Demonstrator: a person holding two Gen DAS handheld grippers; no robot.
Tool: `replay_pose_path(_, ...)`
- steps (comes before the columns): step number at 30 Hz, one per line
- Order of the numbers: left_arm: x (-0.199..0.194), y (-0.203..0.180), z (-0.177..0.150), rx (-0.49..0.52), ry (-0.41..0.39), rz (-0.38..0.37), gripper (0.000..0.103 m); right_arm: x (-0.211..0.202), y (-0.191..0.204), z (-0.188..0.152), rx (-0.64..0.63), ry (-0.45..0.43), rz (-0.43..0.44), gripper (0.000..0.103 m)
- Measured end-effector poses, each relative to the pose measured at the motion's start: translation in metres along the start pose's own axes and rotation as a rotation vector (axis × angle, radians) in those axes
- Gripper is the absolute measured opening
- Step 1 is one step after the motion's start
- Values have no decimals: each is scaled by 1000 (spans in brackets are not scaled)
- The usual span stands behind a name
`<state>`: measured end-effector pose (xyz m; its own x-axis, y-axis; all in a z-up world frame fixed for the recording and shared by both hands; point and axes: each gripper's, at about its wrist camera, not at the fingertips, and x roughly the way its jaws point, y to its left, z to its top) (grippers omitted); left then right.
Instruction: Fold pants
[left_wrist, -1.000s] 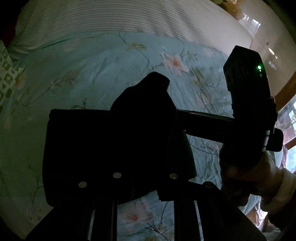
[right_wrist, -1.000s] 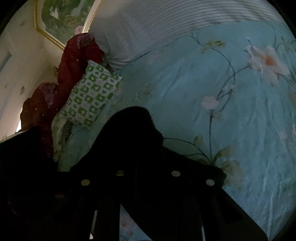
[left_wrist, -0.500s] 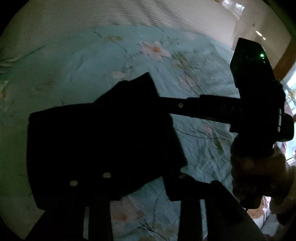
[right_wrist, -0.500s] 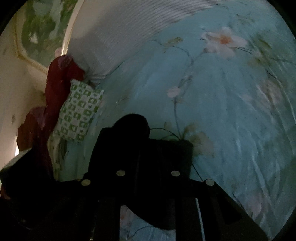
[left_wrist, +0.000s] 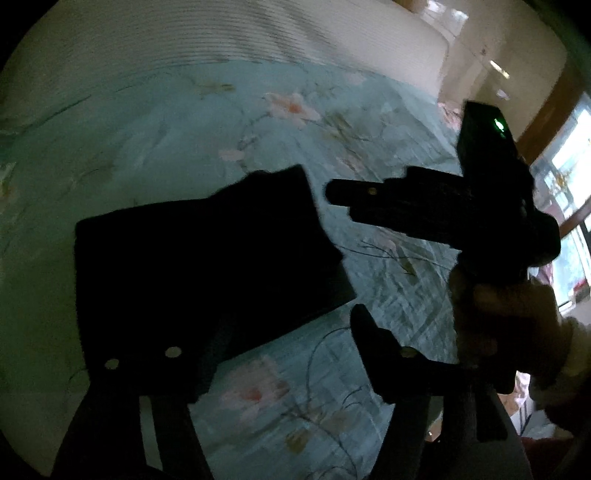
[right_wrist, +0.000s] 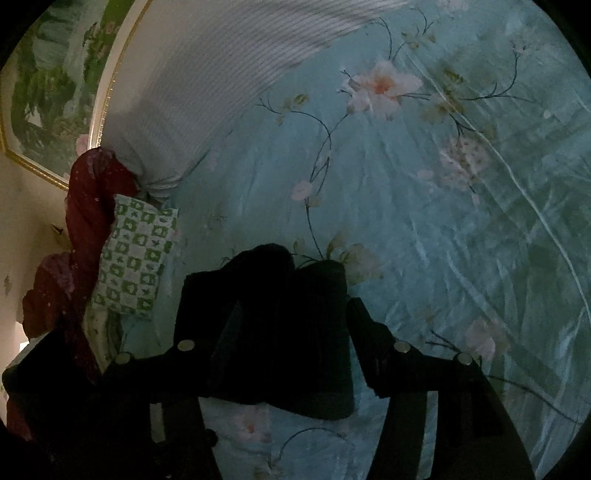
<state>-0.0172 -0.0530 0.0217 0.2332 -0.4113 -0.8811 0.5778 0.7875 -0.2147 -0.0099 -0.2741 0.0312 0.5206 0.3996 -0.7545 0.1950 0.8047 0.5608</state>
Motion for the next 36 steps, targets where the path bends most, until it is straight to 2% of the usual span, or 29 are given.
replay_pose_path(7, -24, 48, -4, -117, -18, 38, 71, 4, 29, -3, -34, -10, -48, 65)
replay_pose_path(14, -33, 100, -6, -249, -23, 79, 77, 15, 38, -6, -28, 14, -107, 67)
replay_pose_path(22, -21, 150, -3, -391, 12, 66, 80, 23, 42, -8, -6, 33, -156, 67)
replay_pose_path(30, 4, 176, 3, -457, 63, 51, 80, 38, 48, -12, -7, 68, -195, 67)
replay_pose_path(36, 15, 180, 3, -468, 87, 44, 80, 42, 46, -12, 9, 69, -207, 67)
